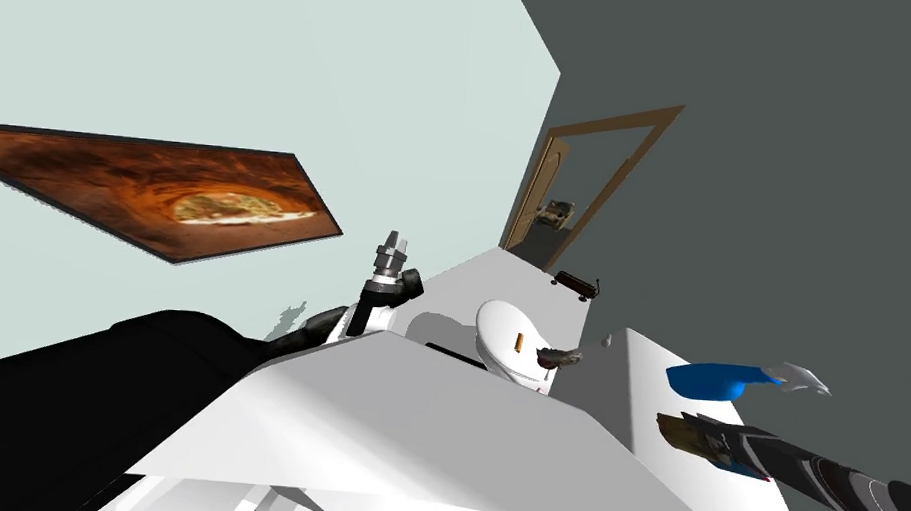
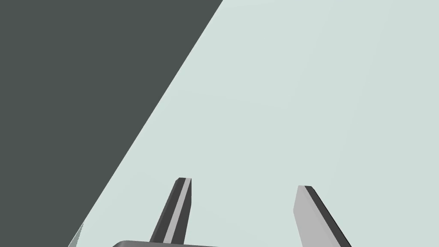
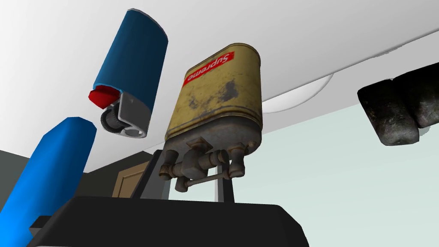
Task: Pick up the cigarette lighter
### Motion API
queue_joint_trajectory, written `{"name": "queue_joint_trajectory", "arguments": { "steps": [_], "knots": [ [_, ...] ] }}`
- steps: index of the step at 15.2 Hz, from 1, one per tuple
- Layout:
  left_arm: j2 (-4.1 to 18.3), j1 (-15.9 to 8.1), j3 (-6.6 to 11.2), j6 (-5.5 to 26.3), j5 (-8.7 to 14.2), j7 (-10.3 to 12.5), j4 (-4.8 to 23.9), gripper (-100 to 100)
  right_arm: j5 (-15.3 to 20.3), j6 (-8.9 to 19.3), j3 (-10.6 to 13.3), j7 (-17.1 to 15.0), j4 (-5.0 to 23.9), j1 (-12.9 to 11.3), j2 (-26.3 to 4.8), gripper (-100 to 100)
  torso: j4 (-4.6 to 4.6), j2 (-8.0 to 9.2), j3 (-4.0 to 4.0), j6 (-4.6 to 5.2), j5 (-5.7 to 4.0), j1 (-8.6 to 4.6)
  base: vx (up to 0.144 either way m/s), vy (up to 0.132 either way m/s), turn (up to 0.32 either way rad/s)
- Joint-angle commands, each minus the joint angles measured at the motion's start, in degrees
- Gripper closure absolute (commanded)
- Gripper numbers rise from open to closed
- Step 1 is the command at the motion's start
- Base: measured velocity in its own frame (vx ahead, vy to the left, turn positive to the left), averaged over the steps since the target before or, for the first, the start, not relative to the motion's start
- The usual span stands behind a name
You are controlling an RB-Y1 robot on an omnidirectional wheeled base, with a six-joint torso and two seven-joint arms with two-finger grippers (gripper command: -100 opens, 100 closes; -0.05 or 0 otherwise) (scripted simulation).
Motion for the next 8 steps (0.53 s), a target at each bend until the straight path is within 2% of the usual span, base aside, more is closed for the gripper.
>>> {"name": "queue_joint_trajectory", "arguments": {
  "steps": [1,3,4,6,7,8],
  "knots": [
    [0.0,0.0,0.0,0.0,0.0,0.0,0.0,0,-2.9,2.9,0.8,0.4,-2.9,1.8,-2.9,100,0.0,0.0,0.0,0.0,0.0,0.0,0.014,-0.04,-0.124],
    [0.0,0.0,0.01,0.0,0.0,0.0,0.0,0,-3.0,3.7,0.8,0.4,-4.6,1.8,-3.0,100,0.02,-0.03,0.0,0.07,0.04,-0.23,0.019,-0.072,-0.13],
    [0.0,0.0,0.01,0.0,0.0,0.0,0.0,0,-5.3,5.5,1.5,0.9,-6.0,3.4,-5.4,100,0.01,-0.03,-0.01,0.02,0.0,-0.26,0.022,-0.079,-0.125],
    [0.0,0.0,0.01,0.0,0.0,0.0,0.0,0,-6.2,7.3,1.5,0.9,-9.0,3.4,-6.0,100,0.02,-0.05,-0.01,0.07,0.04,-0.35,0.024,-0.074,-0.105],
    [0.0,0.0,0.01,0.0,0.0,0.0,0.0,0,-6.2,7.3,1.5,0.9,-9.5,3.4,-6.0,100,0.02,-0.06,-0.02,0.0,0.03,-0.31,0.005,-0.036,0.004],
    [0.0,0.0,0.01,0.0,0.0,0.0,0.0,0,-8.8,9.6,2.2,1.4,-11.2,5.1,-8.6,100,0.01,-0.06,-0.02,-0.05,0.02,-0.23,0.008,-0.048,-0.087]
  ]
}}
